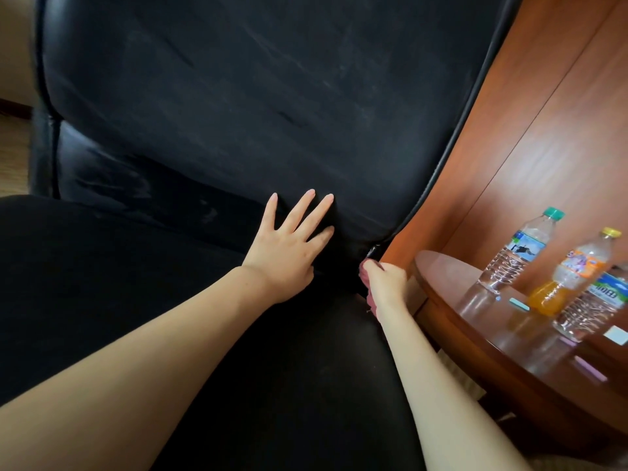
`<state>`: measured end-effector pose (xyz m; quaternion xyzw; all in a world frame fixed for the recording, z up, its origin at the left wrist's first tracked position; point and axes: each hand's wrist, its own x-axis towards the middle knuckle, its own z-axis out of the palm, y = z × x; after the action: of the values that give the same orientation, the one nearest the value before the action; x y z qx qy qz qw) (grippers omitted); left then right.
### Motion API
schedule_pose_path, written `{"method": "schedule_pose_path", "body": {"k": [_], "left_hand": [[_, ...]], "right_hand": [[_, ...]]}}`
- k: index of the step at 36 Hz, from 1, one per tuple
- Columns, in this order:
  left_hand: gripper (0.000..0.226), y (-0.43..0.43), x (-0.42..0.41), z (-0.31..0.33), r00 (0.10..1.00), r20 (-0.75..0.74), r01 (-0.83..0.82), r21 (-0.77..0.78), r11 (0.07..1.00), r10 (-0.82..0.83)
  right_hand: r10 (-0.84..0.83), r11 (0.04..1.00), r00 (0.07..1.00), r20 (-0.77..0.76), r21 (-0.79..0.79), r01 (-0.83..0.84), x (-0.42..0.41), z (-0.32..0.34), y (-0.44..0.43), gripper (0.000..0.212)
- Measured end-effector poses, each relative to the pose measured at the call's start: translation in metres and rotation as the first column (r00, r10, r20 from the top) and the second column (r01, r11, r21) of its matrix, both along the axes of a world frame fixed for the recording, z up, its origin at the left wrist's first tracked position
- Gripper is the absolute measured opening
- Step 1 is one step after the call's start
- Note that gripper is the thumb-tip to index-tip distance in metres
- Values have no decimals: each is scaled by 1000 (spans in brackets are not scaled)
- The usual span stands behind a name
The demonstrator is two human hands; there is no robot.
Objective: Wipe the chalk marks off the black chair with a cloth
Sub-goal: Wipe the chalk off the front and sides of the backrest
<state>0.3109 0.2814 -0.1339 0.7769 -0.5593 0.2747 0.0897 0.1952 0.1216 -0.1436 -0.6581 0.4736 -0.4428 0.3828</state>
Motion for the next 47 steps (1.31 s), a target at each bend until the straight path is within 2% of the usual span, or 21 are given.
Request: {"method": "schedule_pose_path", "body": {"k": [3, 5, 11, 13, 15, 17, 19, 22, 24, 25, 28, 32, 41, 44, 47], "left_hand": [[65, 0, 0, 0, 1000, -4, 4, -6, 1000, -4], [65, 0, -1, 0, 1000, -6, 1, -2, 1000, -1], [65, -1, 0, -1, 1000, 11, -12, 7, 1000, 12], [65, -1, 0, -2, 1000, 12, -18, 9, 1000, 18], [66, -1, 0, -2, 1000, 11, -16, 14, 1000, 15], [66, -1, 1, -2, 1000, 10, -9, 11, 1000, 9], [65, -1, 2, -3, 1000, 5, 3, -2, 1000, -3], [66, -2, 4, -4, 1000, 3, 16, -29, 999, -16], [67, -4, 6, -7, 999, 10, 32, -58, 998, -31], [67, -5, 7, -9, 999, 18, 47, -84, 995, -46], [68, -8, 11, -12, 996, 54, 85, -157, 984, -77], [74, -13, 15, -16, 994, 80, 91, -207, 974, -76], [73, -13, 3, -25, 989, 122, 100, -175, 980, -79], [73, -13, 1, -28, 989, 128, 94, -161, 983, -73], [74, -13, -10, -25, 986, 145, 97, -120, 988, -80]], "right_hand": [[1, 993, 995, 99, -115, 10, 0, 5, 0, 24], [19, 993, 984, 177, -114, 1, 1, 8, -3, 21], [43, 983, 972, 232, 166, -83, 6, 8, -6, 13], [53, 960, 977, 206, 258, -107, 5, 10, -4, 19], [56, 947, 993, 100, 308, -85, 4, 8, -3, 27], [69, 952, 997, -28, 302, -58, 3, 7, 1, 25], [84, 963, 994, -64, 262, -64, 4, 5, 3, 24], [4, 993, 998, 66, 119, -12, 2, 4, 9, 24], [-36, 997, 979, 199, 76, 21, -4, 8, 13, 22], [-41, 999, 976, 215, 43, 33, -6, 10, 15, 20], [-37, 999, 991, 128, -10, 39, -12, 11, 17, 23], [-1, 1000, 1000, -25, 20, 2, -7, -6, 8, 27], [-97, 995, 950, -297, -60, 83, -37, -3, 20, 29], [-101, 994, 943, -319, -74, 81, -44, -6, 27, 30], [-113, 993, 954, -279, -76, 95, -55, -9, 30, 30]]}}
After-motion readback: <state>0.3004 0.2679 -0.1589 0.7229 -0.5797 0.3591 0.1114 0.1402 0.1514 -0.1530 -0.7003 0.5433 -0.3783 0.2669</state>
